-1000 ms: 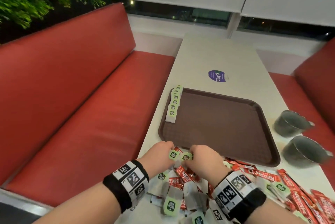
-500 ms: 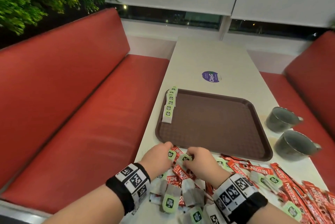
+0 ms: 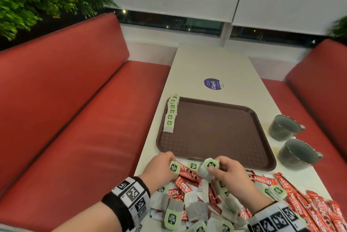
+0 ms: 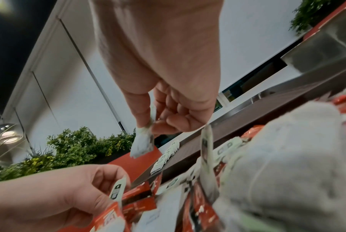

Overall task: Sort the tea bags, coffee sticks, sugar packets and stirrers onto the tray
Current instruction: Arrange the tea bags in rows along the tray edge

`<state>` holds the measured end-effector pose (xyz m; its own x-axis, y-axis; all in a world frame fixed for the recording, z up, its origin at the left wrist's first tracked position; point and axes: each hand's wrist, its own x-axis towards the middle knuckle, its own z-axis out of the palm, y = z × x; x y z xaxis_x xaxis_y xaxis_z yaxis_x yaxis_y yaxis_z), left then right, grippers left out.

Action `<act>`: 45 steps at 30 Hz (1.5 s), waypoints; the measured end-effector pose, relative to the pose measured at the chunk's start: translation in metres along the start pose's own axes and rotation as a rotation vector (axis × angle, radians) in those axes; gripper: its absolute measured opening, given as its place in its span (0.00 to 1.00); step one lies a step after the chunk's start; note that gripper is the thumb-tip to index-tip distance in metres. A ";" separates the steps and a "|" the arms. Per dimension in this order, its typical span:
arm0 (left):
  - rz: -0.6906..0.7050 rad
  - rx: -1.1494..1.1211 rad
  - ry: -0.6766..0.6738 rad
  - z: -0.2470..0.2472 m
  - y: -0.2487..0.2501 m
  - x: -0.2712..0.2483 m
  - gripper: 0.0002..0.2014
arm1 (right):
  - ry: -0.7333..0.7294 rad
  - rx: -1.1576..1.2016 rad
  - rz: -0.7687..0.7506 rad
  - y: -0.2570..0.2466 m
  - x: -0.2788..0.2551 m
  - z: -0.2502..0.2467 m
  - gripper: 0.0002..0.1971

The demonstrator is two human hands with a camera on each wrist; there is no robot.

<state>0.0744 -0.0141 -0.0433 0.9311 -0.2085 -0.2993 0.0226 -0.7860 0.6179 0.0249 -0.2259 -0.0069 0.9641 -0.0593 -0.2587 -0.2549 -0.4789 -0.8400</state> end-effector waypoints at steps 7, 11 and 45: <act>0.028 -0.221 -0.007 -0.002 -0.007 -0.005 0.12 | 0.030 0.129 -0.014 -0.012 0.009 -0.013 0.06; 0.011 -0.266 -0.021 -0.003 -0.013 -0.005 0.12 | -0.005 0.189 -0.013 -0.023 0.033 -0.001 0.06; -0.055 -0.425 0.318 -0.066 -0.023 0.041 0.05 | -0.336 -0.038 -0.076 -0.083 0.157 0.063 0.07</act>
<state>0.1359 0.0340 -0.0217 0.9873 0.0653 -0.1449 0.1585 -0.4719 0.8673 0.1926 -0.1404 -0.0076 0.9004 0.2666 -0.3437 -0.1739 -0.5037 -0.8462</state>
